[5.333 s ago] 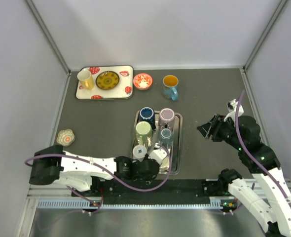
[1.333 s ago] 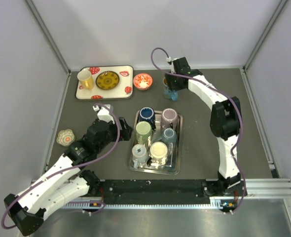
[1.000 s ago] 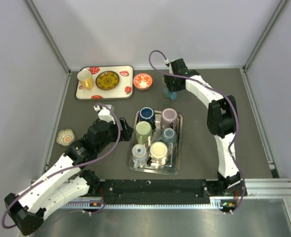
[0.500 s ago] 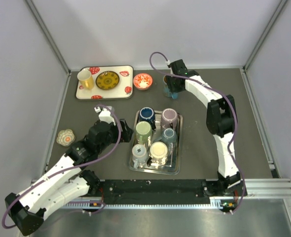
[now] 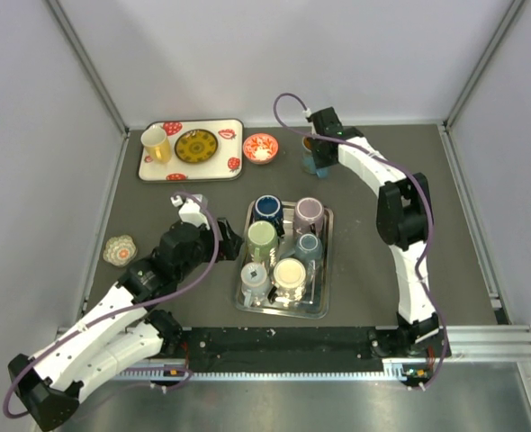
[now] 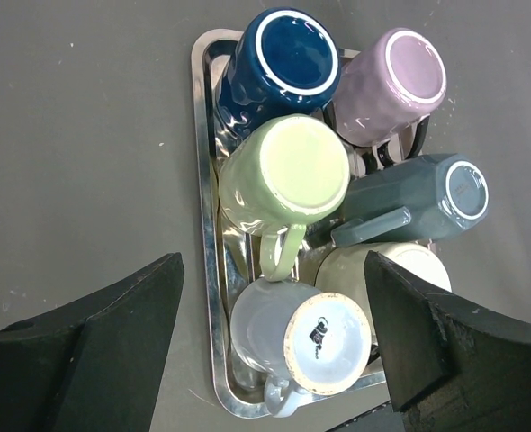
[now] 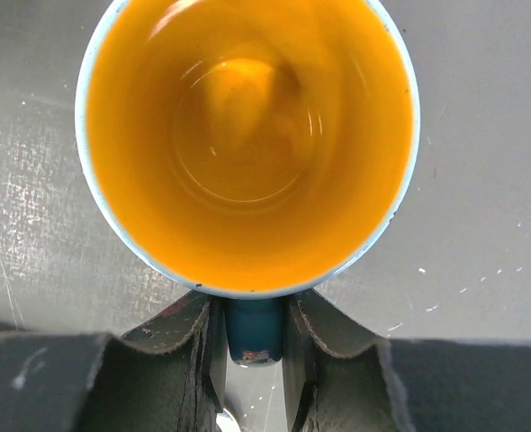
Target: Turn the mug right side up
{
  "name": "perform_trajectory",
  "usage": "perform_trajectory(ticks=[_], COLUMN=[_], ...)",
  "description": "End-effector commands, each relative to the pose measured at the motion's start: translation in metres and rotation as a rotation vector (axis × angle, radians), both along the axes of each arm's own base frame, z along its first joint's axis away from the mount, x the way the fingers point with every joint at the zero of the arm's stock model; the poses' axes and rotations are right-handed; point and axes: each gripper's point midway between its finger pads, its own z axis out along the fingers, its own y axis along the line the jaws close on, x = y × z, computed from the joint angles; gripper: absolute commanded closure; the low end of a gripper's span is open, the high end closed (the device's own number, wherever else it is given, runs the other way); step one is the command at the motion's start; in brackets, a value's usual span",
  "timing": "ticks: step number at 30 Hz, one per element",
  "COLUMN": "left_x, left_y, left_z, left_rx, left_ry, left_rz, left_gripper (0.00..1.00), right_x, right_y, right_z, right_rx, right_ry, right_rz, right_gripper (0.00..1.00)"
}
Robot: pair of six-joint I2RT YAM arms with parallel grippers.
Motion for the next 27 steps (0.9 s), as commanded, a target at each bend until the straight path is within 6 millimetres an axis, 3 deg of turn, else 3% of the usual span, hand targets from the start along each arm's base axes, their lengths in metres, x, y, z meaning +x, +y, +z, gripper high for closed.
perform_trajectory(ticks=[1,7,8,11,15,18,20,21,22,24,25,26,27], left_x=[0.001,0.003,0.004,0.010,0.022,0.029,0.033,0.032,0.035,0.031,0.028,0.027,0.019], left_y=[0.000,-0.005,-0.006,-0.011,-0.019,-0.028,-0.034,-0.040,-0.046,-0.062,-0.070,-0.083,-0.094], left_z=[0.008,0.008,0.010,0.019,0.033,0.045,0.052,0.057,0.065,0.078,0.082,0.105,0.109], left_rx=[-0.033,-0.050,-0.056,-0.075,-0.091,-0.121,-0.148,-0.174,-0.207,-0.307,-0.358,-0.472,-0.527], left_ry=[-0.026,-0.031,-0.038,-0.060,-0.088,-0.115,-0.130,-0.136,-0.161,-0.170,-0.173,-0.209,-0.200], left_rz=[0.006,-0.003,-0.003,-0.005,0.002,-0.010,-0.021,-0.043,-0.056,-0.115,-0.146,-0.187,-0.255], left_gripper=[0.13,0.13,0.13,0.13,0.13,0.13,0.13,0.13,0.12,0.06,0.05,0.04,0.01], right_x=[0.018,0.010,0.006,-0.002,-0.025,-0.038,-0.047,-0.052,-0.059,-0.074,-0.089,-0.096,-0.105], right_y=[-0.003,-0.013,-0.014,-0.020,-0.031,-0.034,-0.038,-0.041,-0.043,-0.042,-0.043,-0.036,-0.030], right_z=[0.057,0.099,0.116,0.133,0.177,0.194,0.191,0.196,0.213,0.217,0.247,0.247,0.256], right_rx=[0.033,0.068,0.090,0.125,0.213,0.233,0.227,0.242,0.293,0.391,0.492,0.559,0.645], right_ry=[-0.145,-0.246,-0.278,-0.307,-0.363,-0.377,-0.359,-0.364,-0.392,-0.384,-0.441,-0.436,-0.433], right_rz=[-0.071,-0.124,-0.127,-0.145,-0.158,-0.147,-0.151,-0.157,-0.171,-0.157,-0.165,-0.137,-0.118], right_gripper=[1.00,1.00,1.00,1.00,1.00,1.00,1.00,1.00,1.00,1.00,1.00,1.00,1.00])
